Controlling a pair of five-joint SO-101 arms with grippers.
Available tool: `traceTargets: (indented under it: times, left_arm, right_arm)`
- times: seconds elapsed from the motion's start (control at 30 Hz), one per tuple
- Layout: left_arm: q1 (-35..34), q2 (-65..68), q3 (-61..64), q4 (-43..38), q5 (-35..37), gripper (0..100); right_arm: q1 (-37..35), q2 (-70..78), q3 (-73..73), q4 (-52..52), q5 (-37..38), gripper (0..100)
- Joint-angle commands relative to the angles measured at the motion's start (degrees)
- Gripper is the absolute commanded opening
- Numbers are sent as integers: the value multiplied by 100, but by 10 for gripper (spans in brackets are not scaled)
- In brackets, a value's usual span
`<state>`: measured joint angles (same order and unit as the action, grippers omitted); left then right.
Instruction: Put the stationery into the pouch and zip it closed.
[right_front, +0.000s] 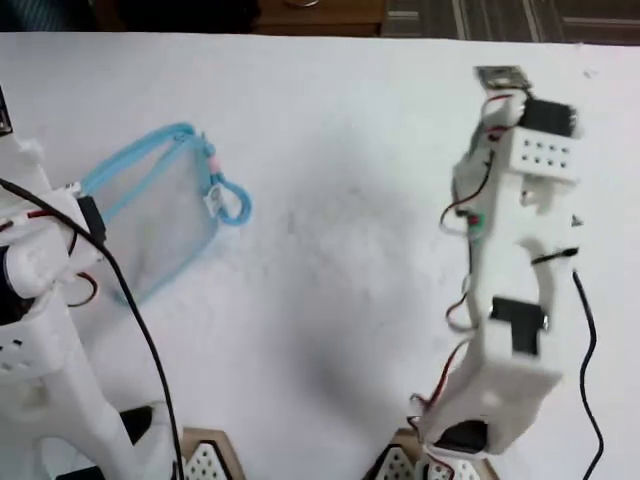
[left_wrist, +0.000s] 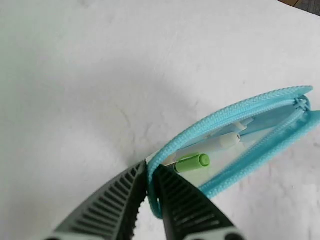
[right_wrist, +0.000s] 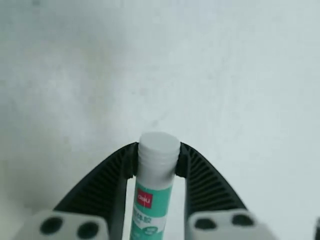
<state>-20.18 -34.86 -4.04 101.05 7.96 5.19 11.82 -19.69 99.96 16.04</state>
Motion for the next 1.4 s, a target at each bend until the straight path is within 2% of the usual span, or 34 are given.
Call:
traceTargets:
  times: [0.0, 0.1, 0.27, 0.43, 0.53, 0.67, 0.87, 1.07, 1.37]
  left_arm:
    - [-4, -4, -79, -26, 26, 22]
    - [-4, -4, -79, -26, 26, 22]
    - [-4, -4, -79, -26, 26, 22]
    - [-4, -4, -79, -18, 26, 22]
    - [-4, -4, -79, -18, 26, 22]
    - [-31, -4, -79, -9, 26, 22]
    - [-31, -4, -79, -9, 26, 22]
    - [-13, -4, -79, -9, 26, 22]
    - [-40, -4, -79, -9, 18, 22]
  right_arm:
    - [-664, -1622, 1433, 101, -255, 17]
    - [-1288, -2651, 2558, -356, -545, 17]
    - [-2510, -3987, 3965, -1798, -1292, 17]
    - [-3829, -4699, 4527, -3697, -3156, 17]
    - [-4444, -4857, 4378, -4725, -3842, 17]
    - [-4831, -4910, 3789, -5991, -3851, 17]
    - [-4927, -4532, 2391, -7820, -3842, 17]
    - [-5130, -3495, 1380, -7925, -3842, 17]
    - [-5464, -2448, 1916, -8057, -3851, 17]
